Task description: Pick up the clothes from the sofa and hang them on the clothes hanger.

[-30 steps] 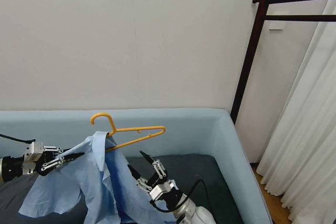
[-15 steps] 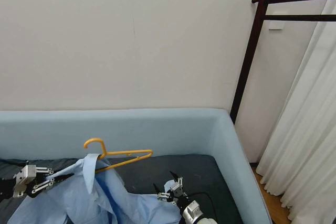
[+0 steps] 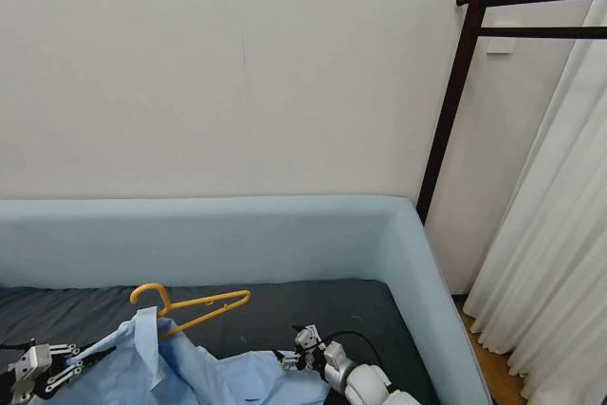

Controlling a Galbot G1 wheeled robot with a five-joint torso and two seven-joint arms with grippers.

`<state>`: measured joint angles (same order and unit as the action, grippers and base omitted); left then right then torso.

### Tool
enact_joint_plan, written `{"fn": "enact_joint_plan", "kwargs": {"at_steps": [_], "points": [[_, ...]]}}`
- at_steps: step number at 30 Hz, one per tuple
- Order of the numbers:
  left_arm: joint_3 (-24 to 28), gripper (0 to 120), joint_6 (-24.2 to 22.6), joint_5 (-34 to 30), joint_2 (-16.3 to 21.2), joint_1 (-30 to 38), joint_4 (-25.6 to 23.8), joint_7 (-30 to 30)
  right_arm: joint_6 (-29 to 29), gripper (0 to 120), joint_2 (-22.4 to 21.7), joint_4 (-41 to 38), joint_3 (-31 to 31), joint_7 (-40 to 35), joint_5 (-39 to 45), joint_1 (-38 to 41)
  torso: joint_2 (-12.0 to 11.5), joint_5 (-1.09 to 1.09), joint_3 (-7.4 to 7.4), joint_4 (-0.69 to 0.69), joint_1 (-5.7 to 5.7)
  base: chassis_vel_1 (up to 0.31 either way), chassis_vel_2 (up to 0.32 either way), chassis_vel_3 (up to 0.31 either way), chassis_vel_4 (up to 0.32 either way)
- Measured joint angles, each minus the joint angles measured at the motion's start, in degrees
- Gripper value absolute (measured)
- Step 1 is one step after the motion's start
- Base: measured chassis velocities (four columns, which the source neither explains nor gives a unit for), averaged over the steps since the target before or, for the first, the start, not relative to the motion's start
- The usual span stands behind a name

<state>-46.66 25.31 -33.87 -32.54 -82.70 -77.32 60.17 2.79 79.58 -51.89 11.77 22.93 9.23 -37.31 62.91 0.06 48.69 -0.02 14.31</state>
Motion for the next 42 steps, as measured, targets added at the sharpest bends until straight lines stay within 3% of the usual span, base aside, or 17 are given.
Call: {"fn": "enact_joint_plan", "kwargs": {"at_steps": [4, 7, 18, 25, 27, 29, 31, 42], "points": [[-0.1, 5, 0.0, 0.0, -0.3, 0.0, -0.7, 0.0, -3.9, 98, 1.7, 2.3, -0.1, 0.9, -3.8, 1.0, 0.0, 0.00, 0.00, 0.00, 0.00, 0.000, 0.000, 0.000, 0.000], [-0.2, 5, 0.1, 0.0, -0.4, -0.2, -1.2, 0.0, -5.7, 94, 2.9, 3.9, -0.2, 0.1, -5.9, 1.4, 0.0, 0.00, 0.00, 0.00, 0.00, 0.000, 0.000, 0.000, 0.000], [0.3, 5, 0.2, -0.1, -0.5, 0.2, -0.9, -0.1, -11.2, 52, 4.7, 7.2, -0.8, -4.1, -6.0, 2.6, 0.0, 0.00, 0.00, 0.00, 0.00, 0.000, 0.000, 0.000, 0.000], [0.4, 5, 0.2, -0.2, 0.0, 0.6, -0.4, -0.2, -10.5, 29, 4.4, 6.3, -0.7, -2.5, -8.3, 2.3, 0.0, 0.00, 0.00, 0.00, 0.00, 0.000, 0.000, 0.000, 0.000], [0.4, 5, 0.3, -0.2, 0.0, 0.6, -0.3, -0.2, -9.0, 17, 4.4, 5.7, -0.7, -3.1, -8.4, 2.1, 0.0, 0.00, 0.00, 0.00, 0.00, 0.000, 0.000, 0.000, 0.000], [0.4, 5, 0.4, -0.2, 0.0, 0.6, -0.3, -0.2, -8.5, 15, 4.4, 5.3, -0.6, -3.5, -8.2, 1.9, 0.0, 0.00, 0.00, 0.00, 0.00, 0.000, 0.000, 0.000, 0.000], [0.4, 5, 0.4, -0.2, 0.0, 0.6, -0.3, -0.2, -8.0, 2, 4.1, 4.5, -0.3, -3.8, -7.9, 1.7, 0.0, 0.00, 0.00, 0.00, 0.00, 0.000, 0.000, 0.000, 0.000], [0.4, 5, 0.6, -0.2, -0.5, 0.5, -0.8, -0.3, -5.4, 0, 2.3, 3.1, -1.8, -3.3, -7.6, 0.7, 0.0, 0.00, 0.00, 0.00, 0.00, 0.000, 0.000, 0.000, 0.000]]}}
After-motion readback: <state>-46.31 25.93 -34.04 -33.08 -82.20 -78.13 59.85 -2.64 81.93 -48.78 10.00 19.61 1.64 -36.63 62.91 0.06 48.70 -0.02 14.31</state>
